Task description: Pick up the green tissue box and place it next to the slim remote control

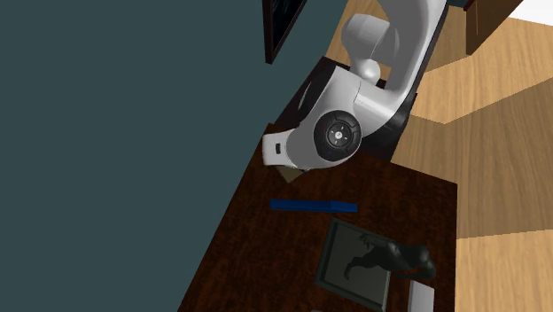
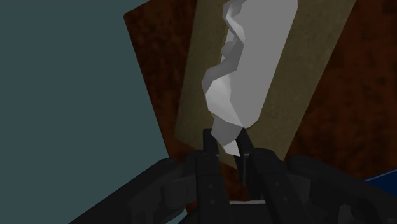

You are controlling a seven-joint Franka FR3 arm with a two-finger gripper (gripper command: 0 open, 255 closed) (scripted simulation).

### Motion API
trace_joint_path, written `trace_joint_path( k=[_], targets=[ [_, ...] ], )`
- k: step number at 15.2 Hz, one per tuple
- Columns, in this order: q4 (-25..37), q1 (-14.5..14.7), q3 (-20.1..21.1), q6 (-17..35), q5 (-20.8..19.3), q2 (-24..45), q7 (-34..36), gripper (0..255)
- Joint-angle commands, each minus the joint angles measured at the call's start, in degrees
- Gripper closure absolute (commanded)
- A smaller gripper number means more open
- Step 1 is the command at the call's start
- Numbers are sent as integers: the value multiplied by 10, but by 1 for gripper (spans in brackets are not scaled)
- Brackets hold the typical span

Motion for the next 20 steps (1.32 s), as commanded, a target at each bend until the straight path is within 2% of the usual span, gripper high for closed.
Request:
trace_joint_path(
  k=[1, 20],
  targets=[
    [6, 0, 0, -14, 3, -7, -5, 255],
    [101, 4, 4, -149, 19, -54, -50, 255]
  ],
)
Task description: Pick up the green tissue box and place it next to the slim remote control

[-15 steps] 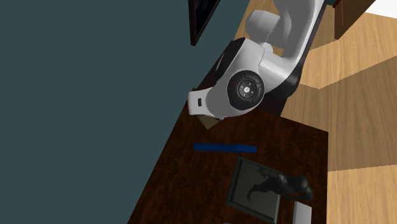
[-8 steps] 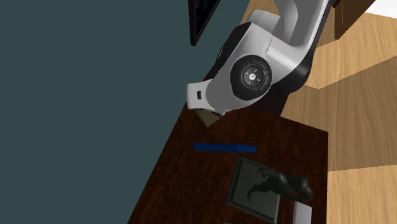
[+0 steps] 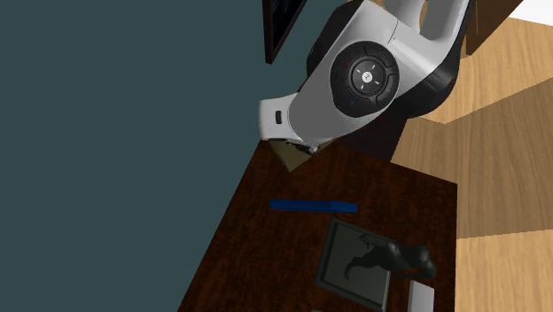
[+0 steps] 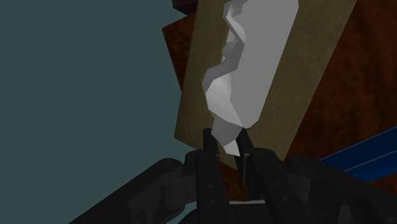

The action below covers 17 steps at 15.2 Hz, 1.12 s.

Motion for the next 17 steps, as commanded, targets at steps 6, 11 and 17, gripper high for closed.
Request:
trace_joint_path(
  k=[6, 11, 17],
  targets=[
    [45, 1, 2, -51, 3, -7, -15, 255],
    [81, 1, 3, -87, 3, -9, -25, 255],
    [129, 2, 4, -131, 3, -7, -38, 255]
  ],
)
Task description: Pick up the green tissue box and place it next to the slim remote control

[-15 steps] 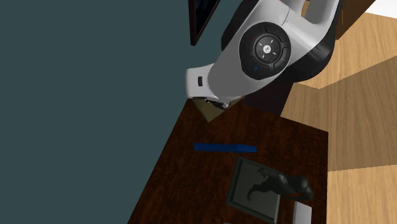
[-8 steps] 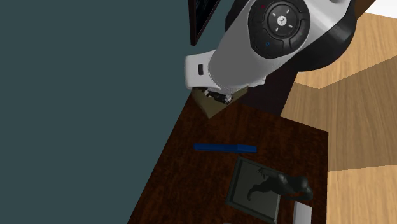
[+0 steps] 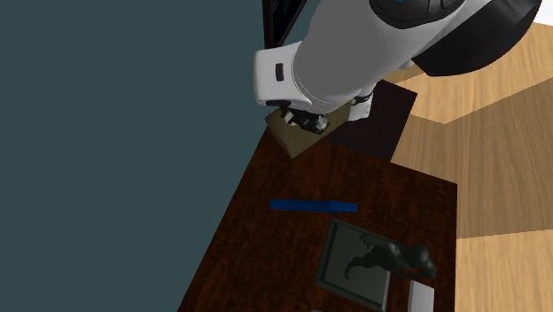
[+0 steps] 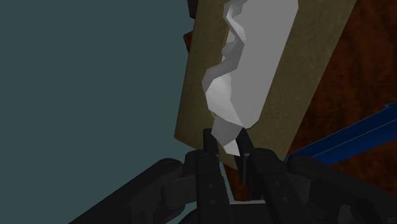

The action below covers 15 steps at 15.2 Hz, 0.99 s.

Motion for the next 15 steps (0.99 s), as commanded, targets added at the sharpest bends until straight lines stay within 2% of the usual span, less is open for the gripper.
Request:
trace_joint_path(
  k=[1, 4, 15],
  targets=[
    [17, 0, 1, -14, 0, 2, -4, 255],
    [36, 0, 1, -31, -1, 4, -9, 255],
    [3, 67, 84, -31, 48, 15, 145, 255]
  ],
)
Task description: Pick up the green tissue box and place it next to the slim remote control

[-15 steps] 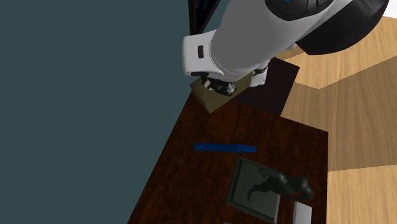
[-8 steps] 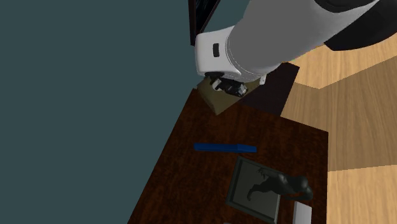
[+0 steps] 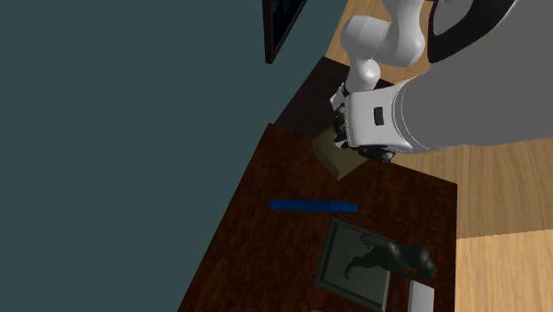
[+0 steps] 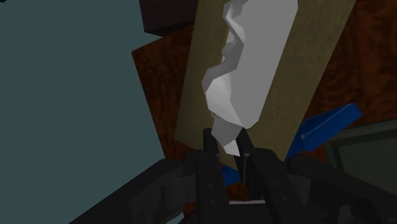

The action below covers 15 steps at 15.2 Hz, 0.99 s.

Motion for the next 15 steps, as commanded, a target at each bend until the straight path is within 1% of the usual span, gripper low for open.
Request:
trace_joint_path(
  k=[1, 8, 15],
  targets=[
    [5, 13, 17, -2, 9, 10, 31, 255],
    [29, 58, 67, -1, 32, 59, 131, 255],
    [86, 107, 113, -3, 39, 136, 231, 255]
  ],
)
